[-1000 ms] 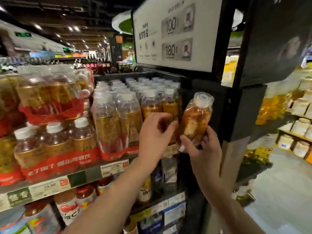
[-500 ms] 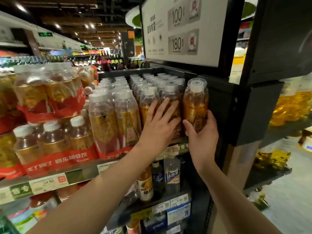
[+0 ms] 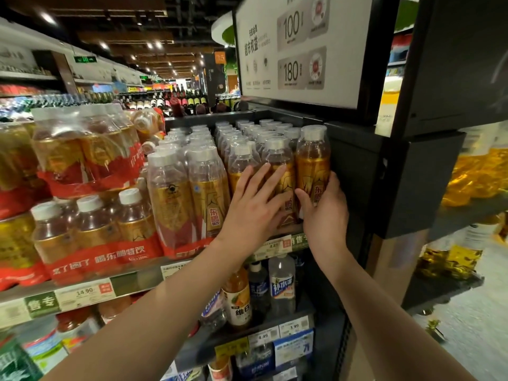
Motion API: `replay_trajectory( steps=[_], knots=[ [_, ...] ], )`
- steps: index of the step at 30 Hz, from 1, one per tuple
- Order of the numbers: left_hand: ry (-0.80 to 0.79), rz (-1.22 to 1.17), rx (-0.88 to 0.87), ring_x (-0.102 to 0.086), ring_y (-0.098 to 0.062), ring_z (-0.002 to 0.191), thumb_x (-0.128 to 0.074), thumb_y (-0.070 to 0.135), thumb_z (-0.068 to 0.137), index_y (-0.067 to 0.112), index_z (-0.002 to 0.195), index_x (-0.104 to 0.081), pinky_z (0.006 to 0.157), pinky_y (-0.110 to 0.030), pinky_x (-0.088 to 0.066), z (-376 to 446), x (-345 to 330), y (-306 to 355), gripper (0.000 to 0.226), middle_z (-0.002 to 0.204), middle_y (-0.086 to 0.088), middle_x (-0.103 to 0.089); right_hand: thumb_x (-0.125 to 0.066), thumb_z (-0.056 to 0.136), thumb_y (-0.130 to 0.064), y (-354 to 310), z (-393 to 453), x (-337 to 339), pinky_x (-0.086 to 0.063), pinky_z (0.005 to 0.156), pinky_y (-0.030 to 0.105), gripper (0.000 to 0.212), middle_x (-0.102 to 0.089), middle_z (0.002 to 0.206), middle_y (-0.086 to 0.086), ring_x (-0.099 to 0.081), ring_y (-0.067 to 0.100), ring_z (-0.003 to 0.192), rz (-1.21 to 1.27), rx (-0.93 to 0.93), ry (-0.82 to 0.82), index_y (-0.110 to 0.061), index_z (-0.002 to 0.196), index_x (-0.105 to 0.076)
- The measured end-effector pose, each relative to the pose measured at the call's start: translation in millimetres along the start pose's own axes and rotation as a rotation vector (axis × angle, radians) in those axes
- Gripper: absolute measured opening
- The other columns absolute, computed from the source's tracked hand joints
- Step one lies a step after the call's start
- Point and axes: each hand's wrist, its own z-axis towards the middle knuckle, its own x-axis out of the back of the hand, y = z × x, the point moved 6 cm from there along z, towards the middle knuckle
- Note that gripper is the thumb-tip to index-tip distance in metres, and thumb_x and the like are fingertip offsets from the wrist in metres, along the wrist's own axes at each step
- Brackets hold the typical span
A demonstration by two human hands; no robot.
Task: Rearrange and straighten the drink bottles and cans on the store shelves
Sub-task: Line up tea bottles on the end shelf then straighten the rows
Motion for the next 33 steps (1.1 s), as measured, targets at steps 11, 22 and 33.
replay_trajectory(
  steps=[11,22,33],
  knots=[
    [0.001,0.005,-0.025,-0.035,-0.033,0.145,-0.074,0.032,0.086,0.024,0.122,-0.069,0.124,-0.049,-0.006,-2.3,-5.1,-3.8,0.037,0.157,-0.009,-0.041,-0.05,0.1,-0.036,2.5,-13.4,-5.7,-0.052,0.098,0.039,0.07,-0.042,0.137,0.022,-0.049,0.032,0.126,-0.267,0.143,0.02,0.002,0.152,-0.025],
    [-0.046,-0.053,-0.084,-0.031,-0.032,0.148,-0.066,0.027,0.092,0.022,0.128,-0.066,0.126,-0.049,-0.002,-7.3,-1.7,-3.8,0.037,0.159,-0.012,-0.037,-0.056,0.098,-0.02,7.1,-35.2,-11.8,-0.045,0.108,0.039,0.06,-0.041,0.14,0.016,-0.043,0.027,0.132,-0.1,0.155,0.028,-0.003,0.151,-0.033],
    [0.192,-0.418,0.177,-0.065,-0.025,0.097,-0.071,0.003,0.084,-0.001,0.1,-0.073,0.086,-0.033,-0.053,-139.1,41.9,-22.5,0.016,0.103,-0.015,-0.069,-0.062,0.095,-0.015,24.7,-141.6,-34.9,-0.039,0.096,0.012,0.019,-0.047,0.116,-0.008,-0.05,0.008,0.111,0.376,0.07,-0.154,-0.009,0.113,-0.062]
  ],
)
